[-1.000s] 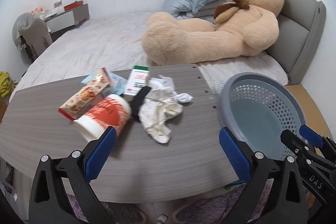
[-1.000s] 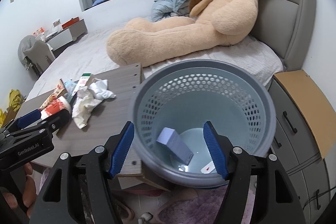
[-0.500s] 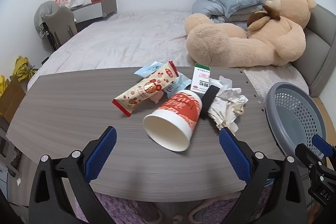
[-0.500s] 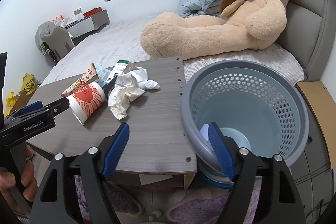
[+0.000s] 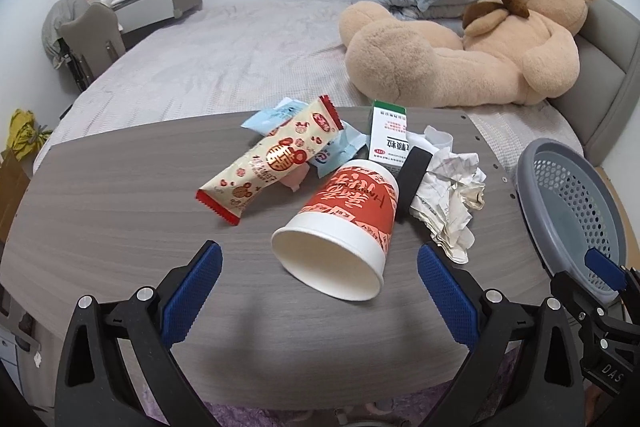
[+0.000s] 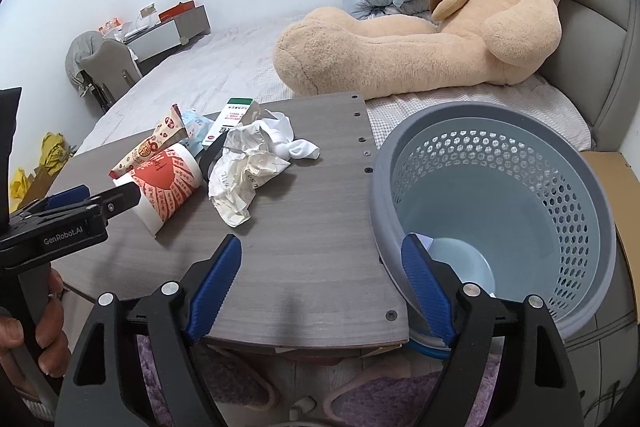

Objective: Collect trash
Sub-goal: 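Close the left tool around the red-and-white paper cup, then grasp the crumpled white paper with the right tool while the left holds the cup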

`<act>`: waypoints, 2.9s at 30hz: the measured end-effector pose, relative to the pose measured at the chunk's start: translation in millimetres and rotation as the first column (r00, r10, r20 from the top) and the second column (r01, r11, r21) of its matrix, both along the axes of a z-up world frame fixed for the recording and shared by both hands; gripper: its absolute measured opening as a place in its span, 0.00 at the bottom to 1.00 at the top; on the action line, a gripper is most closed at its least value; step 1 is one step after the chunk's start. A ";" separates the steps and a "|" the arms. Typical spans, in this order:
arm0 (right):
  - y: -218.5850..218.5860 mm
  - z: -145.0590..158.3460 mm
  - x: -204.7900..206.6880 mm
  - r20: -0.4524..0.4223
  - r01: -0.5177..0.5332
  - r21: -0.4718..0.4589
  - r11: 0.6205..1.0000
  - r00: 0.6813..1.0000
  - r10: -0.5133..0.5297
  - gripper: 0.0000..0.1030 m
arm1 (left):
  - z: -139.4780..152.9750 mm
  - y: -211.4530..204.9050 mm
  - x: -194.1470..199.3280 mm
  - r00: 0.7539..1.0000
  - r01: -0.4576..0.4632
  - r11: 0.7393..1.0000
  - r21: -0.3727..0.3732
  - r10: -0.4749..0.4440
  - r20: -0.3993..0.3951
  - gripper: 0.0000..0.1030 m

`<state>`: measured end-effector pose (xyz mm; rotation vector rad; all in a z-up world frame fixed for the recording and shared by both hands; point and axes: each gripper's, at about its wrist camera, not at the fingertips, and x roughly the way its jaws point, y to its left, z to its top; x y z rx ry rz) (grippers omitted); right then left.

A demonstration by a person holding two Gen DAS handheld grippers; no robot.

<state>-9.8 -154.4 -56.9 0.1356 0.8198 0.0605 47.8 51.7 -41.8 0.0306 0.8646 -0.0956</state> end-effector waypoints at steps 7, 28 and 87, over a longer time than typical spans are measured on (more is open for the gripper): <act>-7.5 -11.3 11.5 -0.029 0.014 0.038 0.999 0.999 -0.013 0.76 | -15.2 -7.8 19.0 0.998 0.039 0.999 0.013 -0.038 -0.054 0.93; -9.8 -14.5 14.4 -0.033 0.009 0.046 0.999 0.999 -0.008 0.77 | -29.6 -18.9 34.4 0.996 0.069 0.997 0.035 -0.067 -0.058 0.77; 79.2 -30.0 75.1 -0.111 -0.180 -0.044 0.983 0.979 0.174 0.25 | 3.2 46.6 -23.6 0.978 -0.146 0.989 -0.027 0.148 0.144 0.77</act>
